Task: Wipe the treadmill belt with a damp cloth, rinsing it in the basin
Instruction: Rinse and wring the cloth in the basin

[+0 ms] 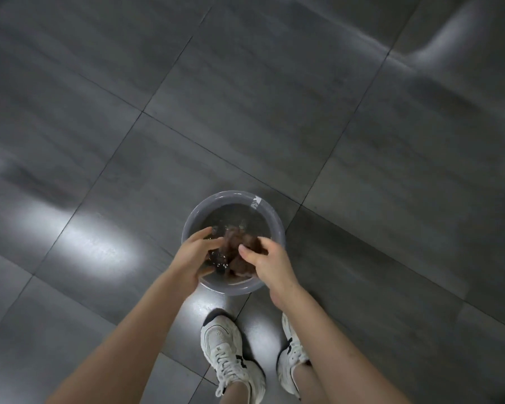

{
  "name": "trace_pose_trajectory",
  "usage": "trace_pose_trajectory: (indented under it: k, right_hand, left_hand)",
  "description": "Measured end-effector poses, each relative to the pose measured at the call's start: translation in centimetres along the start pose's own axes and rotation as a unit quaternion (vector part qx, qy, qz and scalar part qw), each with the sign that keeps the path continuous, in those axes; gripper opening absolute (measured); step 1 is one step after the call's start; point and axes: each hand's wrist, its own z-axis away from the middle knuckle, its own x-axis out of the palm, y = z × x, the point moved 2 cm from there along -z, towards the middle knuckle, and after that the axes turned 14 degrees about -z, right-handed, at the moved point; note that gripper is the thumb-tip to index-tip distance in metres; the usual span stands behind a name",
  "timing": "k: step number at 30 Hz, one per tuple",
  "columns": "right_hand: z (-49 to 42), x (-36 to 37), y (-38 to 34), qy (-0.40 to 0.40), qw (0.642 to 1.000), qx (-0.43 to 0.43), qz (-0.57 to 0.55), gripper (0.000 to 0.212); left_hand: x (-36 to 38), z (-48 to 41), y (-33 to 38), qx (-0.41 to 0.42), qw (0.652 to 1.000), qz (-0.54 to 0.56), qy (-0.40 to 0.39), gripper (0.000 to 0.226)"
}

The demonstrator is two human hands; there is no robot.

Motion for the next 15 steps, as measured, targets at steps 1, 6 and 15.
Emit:
trace_pose_trajectory:
  k: [1, 6, 15]
  right_hand:
    - [1.5, -0.4, -1.5, -0.002, 1.0, 0.001, -0.02, 0.005]
    - [8.8, -5.6, -10.1, 0.006, 0.998, -0.061, -0.034, 0.017]
    - [19.0, -29.1, -26.5, 0.106, 0.981, -0.151, -0.054, 0.039]
  left_hand:
    - [0.3, 1.4, 1.3, 0.024, 0.999, -0.023, -0.024, 0.051]
    - [4.0, 9.7, 9.3, 0.215, 0.92, -0.324, -0.036, 0.053]
    - [23.4, 23.2, 25.9, 0.388, 0.767, -0.506, -0.068, 0.029]
